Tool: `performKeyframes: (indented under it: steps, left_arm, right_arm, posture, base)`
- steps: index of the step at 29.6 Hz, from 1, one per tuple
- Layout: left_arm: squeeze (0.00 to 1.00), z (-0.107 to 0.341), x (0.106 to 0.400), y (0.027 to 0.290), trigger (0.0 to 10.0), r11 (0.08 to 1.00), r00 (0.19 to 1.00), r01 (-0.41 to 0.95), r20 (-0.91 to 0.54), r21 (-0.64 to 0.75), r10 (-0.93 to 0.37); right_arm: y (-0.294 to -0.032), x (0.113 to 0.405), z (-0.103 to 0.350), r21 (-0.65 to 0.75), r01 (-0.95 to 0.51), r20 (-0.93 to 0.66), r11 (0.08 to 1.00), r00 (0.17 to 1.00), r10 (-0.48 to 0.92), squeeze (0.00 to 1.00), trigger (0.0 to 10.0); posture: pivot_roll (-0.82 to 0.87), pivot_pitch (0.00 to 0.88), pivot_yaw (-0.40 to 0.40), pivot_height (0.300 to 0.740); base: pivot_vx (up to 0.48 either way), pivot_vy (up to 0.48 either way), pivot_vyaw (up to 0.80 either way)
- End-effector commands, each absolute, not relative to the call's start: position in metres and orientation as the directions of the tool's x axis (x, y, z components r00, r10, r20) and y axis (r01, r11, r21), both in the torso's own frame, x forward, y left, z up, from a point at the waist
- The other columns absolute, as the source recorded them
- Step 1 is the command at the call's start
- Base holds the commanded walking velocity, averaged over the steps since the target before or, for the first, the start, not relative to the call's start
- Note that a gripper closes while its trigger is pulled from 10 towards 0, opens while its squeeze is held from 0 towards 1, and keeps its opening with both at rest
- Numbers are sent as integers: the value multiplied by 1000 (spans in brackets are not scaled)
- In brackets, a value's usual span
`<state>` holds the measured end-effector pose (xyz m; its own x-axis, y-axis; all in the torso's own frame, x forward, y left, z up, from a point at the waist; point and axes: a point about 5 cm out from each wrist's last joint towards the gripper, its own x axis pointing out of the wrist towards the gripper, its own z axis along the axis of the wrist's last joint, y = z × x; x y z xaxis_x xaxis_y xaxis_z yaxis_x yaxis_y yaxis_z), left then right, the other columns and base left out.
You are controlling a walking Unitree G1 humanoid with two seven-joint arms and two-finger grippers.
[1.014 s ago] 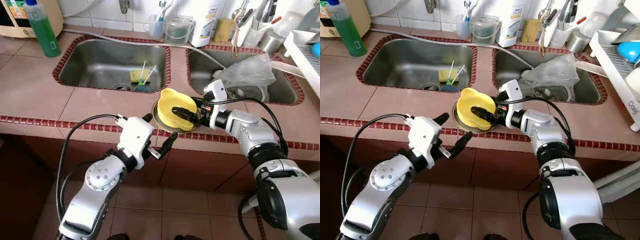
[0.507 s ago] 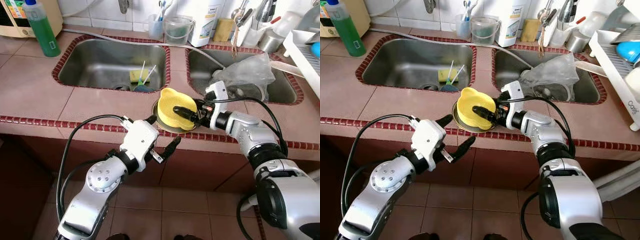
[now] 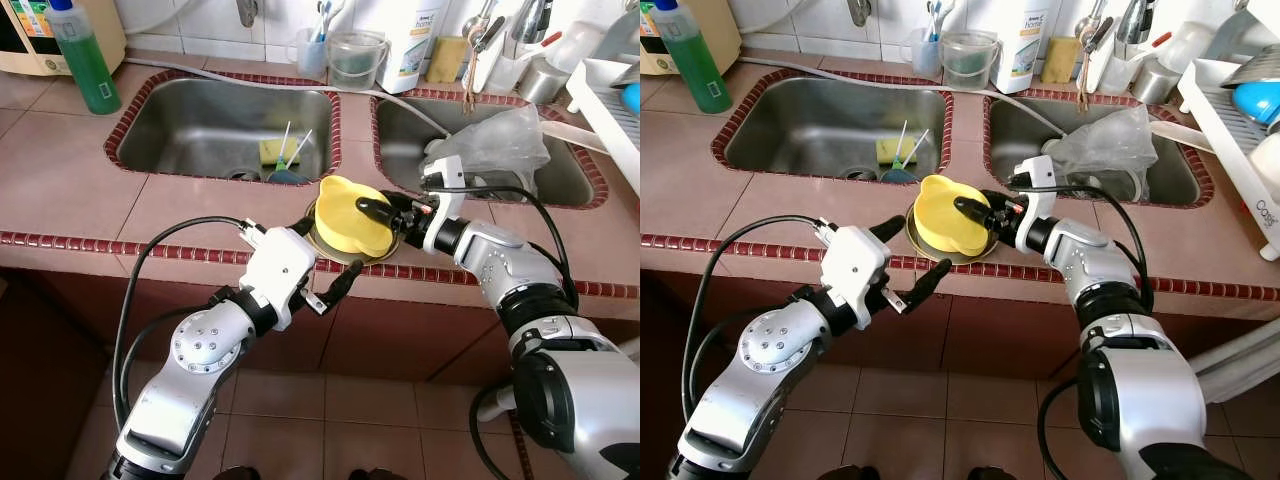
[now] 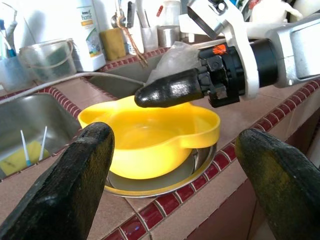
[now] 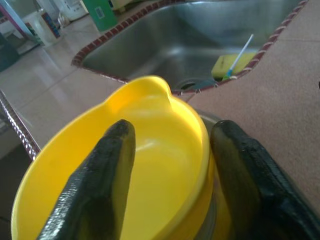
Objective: Kitchen organization
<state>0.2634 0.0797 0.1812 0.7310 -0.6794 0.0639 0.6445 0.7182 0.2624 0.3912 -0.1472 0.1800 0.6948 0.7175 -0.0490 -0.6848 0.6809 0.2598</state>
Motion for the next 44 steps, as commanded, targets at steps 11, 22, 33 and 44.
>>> performKeyframes:
  steps: [11,22,33,44]
  left_arm:
    - [0,181,266,79,10000,720,734,641,64,265,-676]
    - [0,180,265,81,10000,730,744,631,65,262,-665]
    - [0,184,271,82,10000,741,751,616,84,268,-655]
    - [0,186,279,87,10000,759,765,594,103,266,-635]
  right_arm:
    - [-148,393,179,294,-656,-64,696,713,699,0,0]
    - [-148,391,168,343,-620,-92,706,726,682,0,0]
    - [-156,394,182,328,-612,-9,720,760,650,0,0]
    - [-171,393,188,330,-575,69,749,806,588,0,7843]
  posture:
    - [29,141,-52,740]
    - [36,133,-57,740]
    - [35,106,-59,740]
    - [30,78,-51,740]
  base:
    - [0,0,0]
    - [0,0,0]
    - [0,0,0]
    - [0,0,0]
